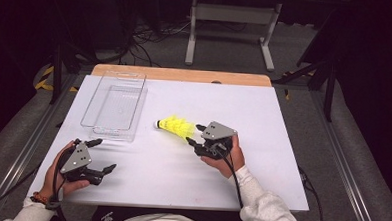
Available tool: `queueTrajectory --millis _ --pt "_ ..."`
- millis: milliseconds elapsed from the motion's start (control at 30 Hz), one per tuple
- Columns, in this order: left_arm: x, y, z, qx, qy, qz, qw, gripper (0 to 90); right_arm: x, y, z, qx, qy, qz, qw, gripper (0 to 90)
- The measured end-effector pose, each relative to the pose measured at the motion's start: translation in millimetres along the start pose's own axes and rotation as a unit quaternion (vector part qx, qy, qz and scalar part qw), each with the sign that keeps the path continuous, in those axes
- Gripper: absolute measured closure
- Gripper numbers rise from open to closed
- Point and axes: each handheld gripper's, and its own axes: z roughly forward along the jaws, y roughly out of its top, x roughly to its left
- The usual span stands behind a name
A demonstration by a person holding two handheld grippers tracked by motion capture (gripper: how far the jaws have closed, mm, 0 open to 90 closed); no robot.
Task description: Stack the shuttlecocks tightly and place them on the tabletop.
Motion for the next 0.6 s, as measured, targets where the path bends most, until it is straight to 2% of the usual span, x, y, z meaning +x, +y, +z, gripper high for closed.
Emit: queueTrajectory --millis 300,600 --pt "-0.1 0.0 0.1 0.000 0.000 0.000 1.0000 9.0 -0.6 -1.5 -6.7 -0.001 -0.010 0.004 0.9999 37.1" --pt "-0.2 0.1 0.0 0.000 0.000 0.000 1.0000 9.0 -0.5 -5.1 -14.6 0.003 -0.024 -0.002 0.9997 30.8"
